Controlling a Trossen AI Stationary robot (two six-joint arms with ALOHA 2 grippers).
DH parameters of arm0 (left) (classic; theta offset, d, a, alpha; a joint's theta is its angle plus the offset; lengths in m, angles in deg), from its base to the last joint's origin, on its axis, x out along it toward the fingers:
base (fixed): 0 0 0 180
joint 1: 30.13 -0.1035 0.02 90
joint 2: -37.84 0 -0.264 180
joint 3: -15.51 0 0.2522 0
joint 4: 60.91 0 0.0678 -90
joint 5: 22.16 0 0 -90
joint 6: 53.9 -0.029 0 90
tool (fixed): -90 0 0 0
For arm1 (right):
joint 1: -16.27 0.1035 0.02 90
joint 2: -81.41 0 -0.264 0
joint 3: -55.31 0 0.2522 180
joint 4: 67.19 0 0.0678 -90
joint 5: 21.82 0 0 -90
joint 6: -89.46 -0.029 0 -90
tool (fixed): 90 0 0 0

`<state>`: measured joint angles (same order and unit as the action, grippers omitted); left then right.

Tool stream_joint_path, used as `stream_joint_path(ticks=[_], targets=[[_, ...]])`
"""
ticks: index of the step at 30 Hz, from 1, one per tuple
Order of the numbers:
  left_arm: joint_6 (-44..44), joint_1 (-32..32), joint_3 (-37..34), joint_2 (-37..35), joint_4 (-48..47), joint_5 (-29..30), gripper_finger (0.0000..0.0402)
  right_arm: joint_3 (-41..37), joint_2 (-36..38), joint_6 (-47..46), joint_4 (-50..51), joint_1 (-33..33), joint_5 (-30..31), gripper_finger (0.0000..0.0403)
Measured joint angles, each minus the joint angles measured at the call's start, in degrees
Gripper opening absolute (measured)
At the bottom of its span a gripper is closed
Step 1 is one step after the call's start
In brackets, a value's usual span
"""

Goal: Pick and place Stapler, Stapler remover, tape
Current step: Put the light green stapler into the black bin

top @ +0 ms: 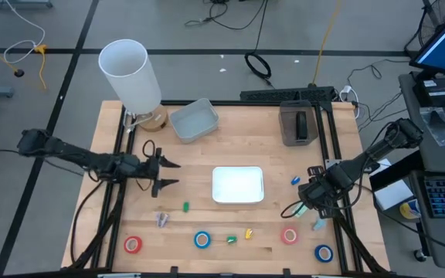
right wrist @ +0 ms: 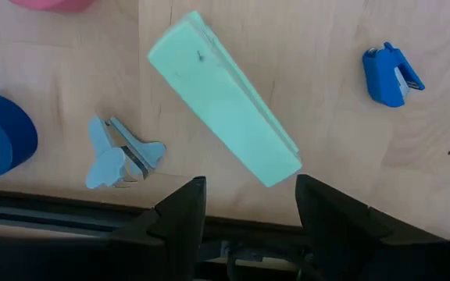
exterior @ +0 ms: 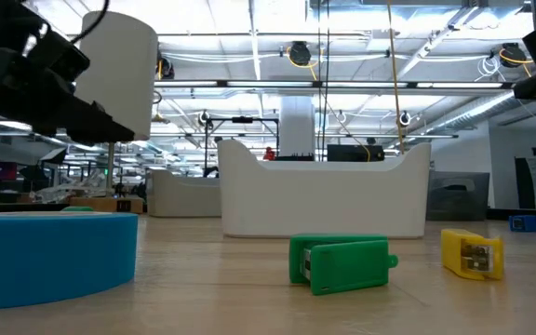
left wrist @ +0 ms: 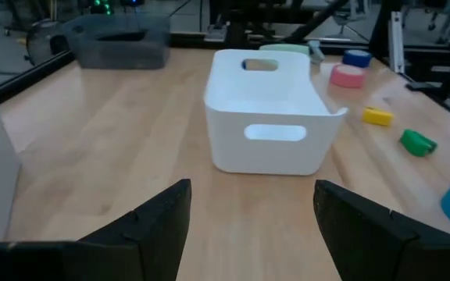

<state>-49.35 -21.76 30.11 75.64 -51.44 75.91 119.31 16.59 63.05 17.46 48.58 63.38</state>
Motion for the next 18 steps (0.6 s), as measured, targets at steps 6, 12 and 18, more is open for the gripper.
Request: stream_joint_path(ticks=[6,12,18], targets=[[-0.96,-10.01,0.00,-0.53,-0.53,-7.94,0.0269,0.00,0.00,-2.11,0.13,0.00,0.01,0.0194],[-3.08,-10.49,0.06,-5.23,-1.35,-10.17,0.0269,0.00,0.00,-2.87,0.13,0.00,0.01,0.0194],[-4.03,-7.49,0.09,-12.97,-8.40,-7.63,0.0269,0.00,0.00,-2.81,0.11,0.00,0.01,0.0194]])
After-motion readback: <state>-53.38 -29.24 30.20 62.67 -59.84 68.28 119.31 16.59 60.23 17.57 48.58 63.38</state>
